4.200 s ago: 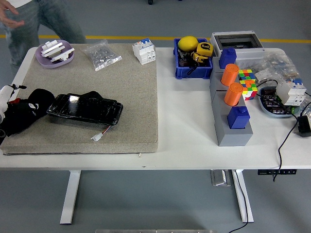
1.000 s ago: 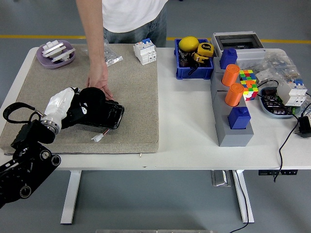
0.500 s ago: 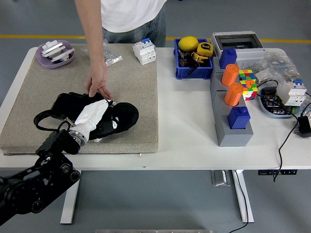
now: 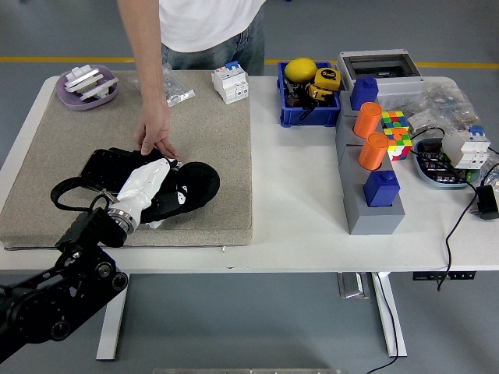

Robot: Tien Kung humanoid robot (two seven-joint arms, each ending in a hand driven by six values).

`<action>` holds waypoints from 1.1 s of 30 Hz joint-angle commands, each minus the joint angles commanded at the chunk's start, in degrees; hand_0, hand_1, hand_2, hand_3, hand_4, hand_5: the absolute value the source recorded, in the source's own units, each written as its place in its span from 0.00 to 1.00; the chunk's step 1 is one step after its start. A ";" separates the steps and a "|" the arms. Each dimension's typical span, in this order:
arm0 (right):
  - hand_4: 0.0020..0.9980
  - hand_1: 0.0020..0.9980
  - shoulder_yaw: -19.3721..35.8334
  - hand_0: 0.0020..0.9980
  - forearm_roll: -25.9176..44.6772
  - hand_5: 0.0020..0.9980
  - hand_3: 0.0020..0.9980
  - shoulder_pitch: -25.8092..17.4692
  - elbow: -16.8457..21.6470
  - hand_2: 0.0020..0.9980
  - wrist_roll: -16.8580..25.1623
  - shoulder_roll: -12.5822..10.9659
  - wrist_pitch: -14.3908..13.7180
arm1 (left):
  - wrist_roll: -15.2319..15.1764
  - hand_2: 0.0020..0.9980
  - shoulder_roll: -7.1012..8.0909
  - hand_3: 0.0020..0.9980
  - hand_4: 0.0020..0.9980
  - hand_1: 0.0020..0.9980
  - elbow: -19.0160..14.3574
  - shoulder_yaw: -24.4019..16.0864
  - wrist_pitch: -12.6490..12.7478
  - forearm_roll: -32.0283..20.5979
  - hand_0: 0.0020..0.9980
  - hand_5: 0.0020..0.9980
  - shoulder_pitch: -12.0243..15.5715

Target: Pick the rag up,wipe the panel,place it on the desk

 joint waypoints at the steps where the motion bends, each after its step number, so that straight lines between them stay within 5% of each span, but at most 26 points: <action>1: 0.91 0.62 -0.03 0.75 0.00 0.43 0.56 0.01 0.00 0.62 0.00 0.00 -0.01 | 0.09 0.56 0.03 0.46 0.00 0.49 0.13 -0.35 0.07 0.18 0.25 0.00 0.12; 13: 0.91 0.62 0.05 0.75 0.04 0.43 0.56 -0.10 -0.03 0.62 -0.02 0.06 0.00 | 2.35 0.56 0.78 0.48 0.06 0.50 3.25 -7.56 2.29 2.08 0.27 0.00 1.59; 33: 0.91 0.62 -0.17 0.75 0.19 0.42 0.56 0.08 0.05 0.62 -0.21 -0.07 -0.06 | 4.17 0.56 3.25 0.49 0.12 0.50 11.61 -13.57 2.38 2.10 0.28 0.00 -1.74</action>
